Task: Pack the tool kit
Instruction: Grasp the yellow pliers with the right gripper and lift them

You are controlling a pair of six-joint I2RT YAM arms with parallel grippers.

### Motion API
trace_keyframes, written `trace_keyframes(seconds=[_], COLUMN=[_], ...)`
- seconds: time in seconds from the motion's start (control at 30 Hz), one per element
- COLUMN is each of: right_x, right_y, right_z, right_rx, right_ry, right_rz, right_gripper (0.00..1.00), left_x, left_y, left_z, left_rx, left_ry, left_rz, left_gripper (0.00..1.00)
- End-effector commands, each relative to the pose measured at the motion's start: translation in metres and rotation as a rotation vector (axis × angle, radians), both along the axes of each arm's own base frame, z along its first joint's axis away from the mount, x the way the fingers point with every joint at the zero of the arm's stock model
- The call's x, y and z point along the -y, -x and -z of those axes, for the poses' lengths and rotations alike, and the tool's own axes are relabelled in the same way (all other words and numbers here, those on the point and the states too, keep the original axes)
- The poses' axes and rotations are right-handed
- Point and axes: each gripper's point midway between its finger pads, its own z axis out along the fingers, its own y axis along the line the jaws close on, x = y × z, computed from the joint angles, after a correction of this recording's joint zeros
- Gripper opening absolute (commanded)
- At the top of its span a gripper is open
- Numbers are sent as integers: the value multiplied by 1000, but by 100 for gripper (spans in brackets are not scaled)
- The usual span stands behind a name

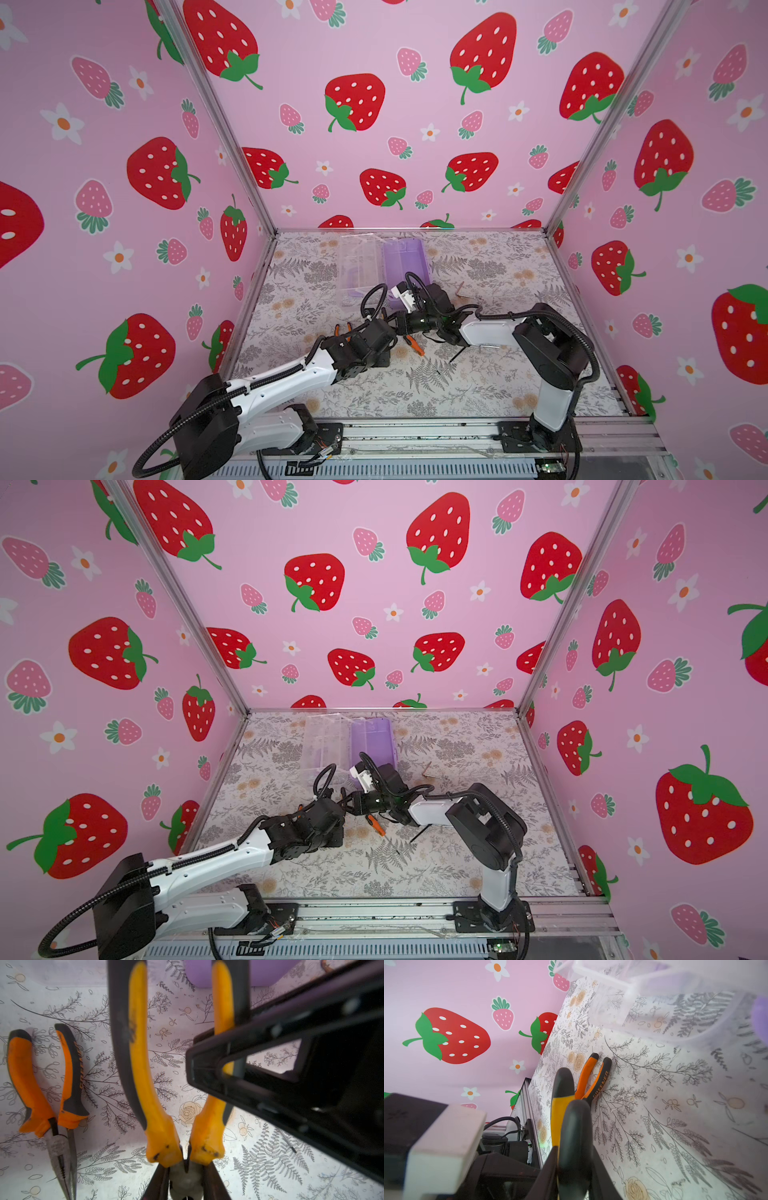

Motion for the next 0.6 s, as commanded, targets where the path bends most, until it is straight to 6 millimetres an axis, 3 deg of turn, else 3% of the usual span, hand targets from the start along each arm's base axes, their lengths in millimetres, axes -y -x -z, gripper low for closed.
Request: trace_keyframes(seconds=[0.0, 0.07, 0.13, 0.27, 0.33, 0.47, 0.57], right_x=[-3, -4, -6, -9, -6, 9, 32], right_y=[3, 5, 6, 1, -8, -38, -67], right_z=[-12, -21, -29, -58, -75, -103, -114], right_rx=[42, 52, 59, 105, 127, 176, 214], right_ry=[-33, -64, -90, -137, -157, -174, -153], right_rz=[-17, -31, -39, -44, -28, 33, 115], right_gripper=[15, 13, 10, 6, 5, 5, 5], left_x=[20, 22, 23, 16, 4, -30, -60], left_y=[-13, -14, -15, -18, -19, -15, -9], left_z=[-42, -54, -70, -116, -144, -197, -218], left_rx=[90, 112, 139, 240, 313, 474, 562], left_ry=[113, 142, 173, 214, 223, 235, 225], left_rz=[9, 11, 15, 10, -7, -64, -121], left_gripper=[0, 5, 19, 60, 73, 83, 87])
